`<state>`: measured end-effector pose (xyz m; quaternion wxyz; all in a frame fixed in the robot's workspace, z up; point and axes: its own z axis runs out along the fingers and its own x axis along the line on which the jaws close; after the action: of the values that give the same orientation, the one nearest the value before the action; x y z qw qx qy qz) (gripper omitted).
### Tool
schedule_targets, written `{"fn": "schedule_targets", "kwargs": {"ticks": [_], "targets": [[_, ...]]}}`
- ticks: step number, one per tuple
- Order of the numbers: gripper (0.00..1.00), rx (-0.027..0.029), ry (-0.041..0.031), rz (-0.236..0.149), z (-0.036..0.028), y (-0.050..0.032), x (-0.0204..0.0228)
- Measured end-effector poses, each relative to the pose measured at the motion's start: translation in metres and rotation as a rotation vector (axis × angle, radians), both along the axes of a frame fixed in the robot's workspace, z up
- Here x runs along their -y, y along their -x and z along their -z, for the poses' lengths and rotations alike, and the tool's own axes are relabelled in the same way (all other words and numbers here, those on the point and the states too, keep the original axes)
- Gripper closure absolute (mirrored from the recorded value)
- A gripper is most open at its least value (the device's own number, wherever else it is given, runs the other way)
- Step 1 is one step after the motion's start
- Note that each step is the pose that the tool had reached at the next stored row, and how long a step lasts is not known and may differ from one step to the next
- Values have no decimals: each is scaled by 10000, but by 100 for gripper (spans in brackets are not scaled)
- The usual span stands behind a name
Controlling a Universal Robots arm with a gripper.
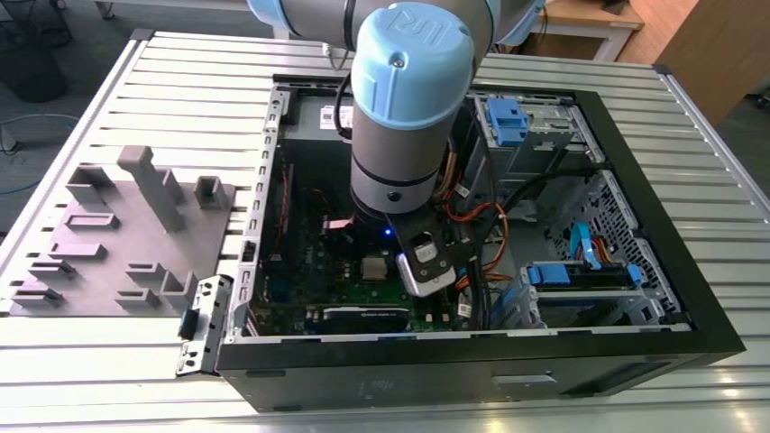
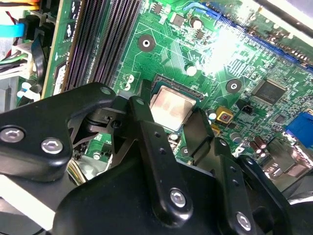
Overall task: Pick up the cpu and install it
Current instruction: 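Place the cpu into insertion slot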
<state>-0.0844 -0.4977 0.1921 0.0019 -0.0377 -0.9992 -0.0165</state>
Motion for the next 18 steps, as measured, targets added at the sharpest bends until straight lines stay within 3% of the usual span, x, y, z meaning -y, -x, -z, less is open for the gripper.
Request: {"fn": "schedule_targets", "kwargs": {"ticks": [12,18], "targets": [[47,1,0,7,0,-10,1],[40,0,0,7,0,-12,1]]}}
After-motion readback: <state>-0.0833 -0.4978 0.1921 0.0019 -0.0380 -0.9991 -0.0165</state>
